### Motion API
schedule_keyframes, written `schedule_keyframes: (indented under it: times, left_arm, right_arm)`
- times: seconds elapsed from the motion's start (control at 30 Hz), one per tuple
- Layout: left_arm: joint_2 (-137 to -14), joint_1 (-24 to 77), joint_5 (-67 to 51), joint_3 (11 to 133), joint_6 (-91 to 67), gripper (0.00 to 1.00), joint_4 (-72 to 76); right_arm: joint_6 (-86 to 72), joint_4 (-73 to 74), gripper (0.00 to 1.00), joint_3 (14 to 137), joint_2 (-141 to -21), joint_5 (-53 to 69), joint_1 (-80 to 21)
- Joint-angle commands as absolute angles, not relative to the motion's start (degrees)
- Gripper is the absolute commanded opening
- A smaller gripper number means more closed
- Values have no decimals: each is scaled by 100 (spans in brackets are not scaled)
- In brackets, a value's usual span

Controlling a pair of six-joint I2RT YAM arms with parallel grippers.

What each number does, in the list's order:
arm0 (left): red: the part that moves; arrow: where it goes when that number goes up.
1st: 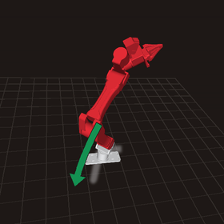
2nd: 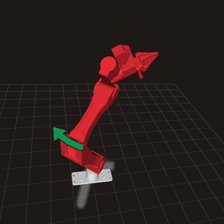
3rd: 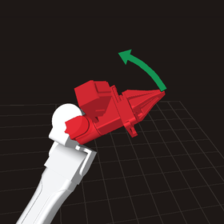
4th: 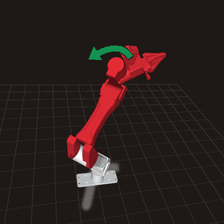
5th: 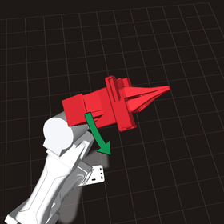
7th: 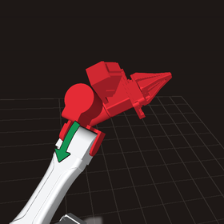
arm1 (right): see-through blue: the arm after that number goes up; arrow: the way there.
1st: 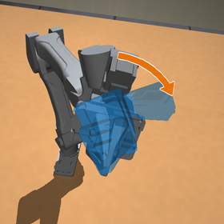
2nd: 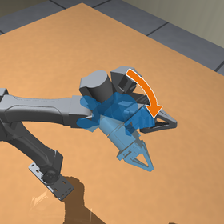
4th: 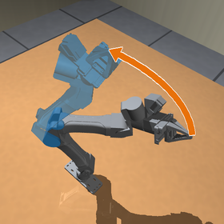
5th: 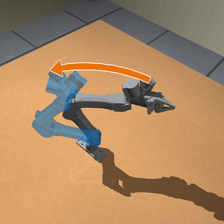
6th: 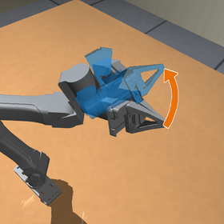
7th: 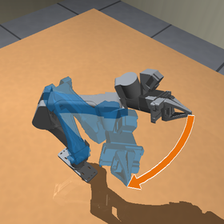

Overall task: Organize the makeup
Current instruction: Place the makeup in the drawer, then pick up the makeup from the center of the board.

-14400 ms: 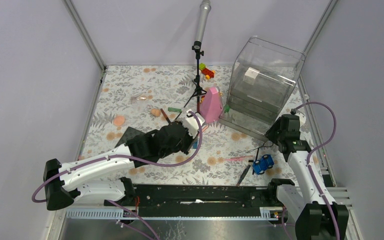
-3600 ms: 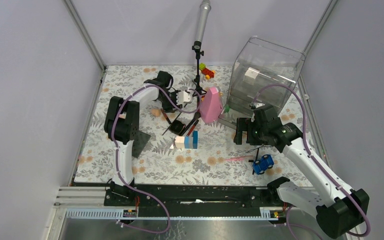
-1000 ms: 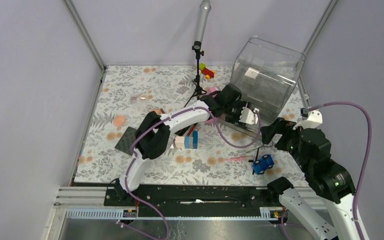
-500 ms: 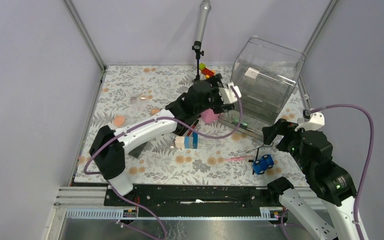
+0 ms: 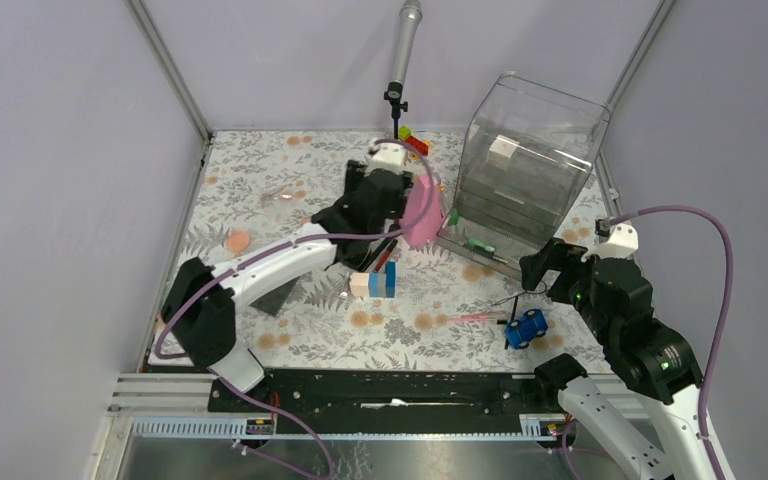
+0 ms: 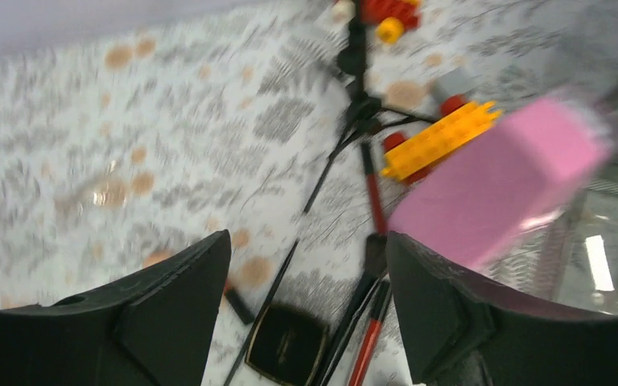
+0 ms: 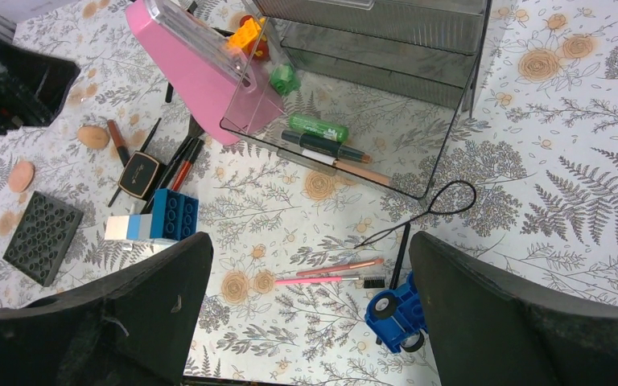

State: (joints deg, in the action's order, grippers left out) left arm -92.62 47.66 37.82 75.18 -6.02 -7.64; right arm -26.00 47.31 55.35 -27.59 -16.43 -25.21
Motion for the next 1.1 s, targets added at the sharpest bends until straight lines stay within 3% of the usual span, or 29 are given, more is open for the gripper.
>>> schedule_keyframes:
  times: [0.0,0.1,0.13,0.2,0.4,1.07]
  left_arm:
    - [-8424,4066,3738,6633,-2787,76,-1006]
    - [-8330,3177,2920,6332,-3595,75,-1201]
    - [-8400,2948,2715,7061,-3750,75,-1277]
    - [-8703,2601,2351,6389,-3938,75,-1411]
    - [-9584,2243,1586,6719,-4289,71,-1490]
    - [-10527,2201,1928,6882,-5171,60,-1742]
  right_arm:
    - [-2610,4535,100,5516,-2776,-1666,-2507]
    - [-2634,4518,100,5489,-2794,-1630,-2505]
    - [-2643,4518,100,5481,-2803,-1614,-2505]
    - [-2660,4494,99,5448,-2795,-1587,-2505]
    - [-2691,4486,100,5388,-2791,-1526,-2505]
    - [-2698,4532,100,5390,-2780,-1451,-2510]
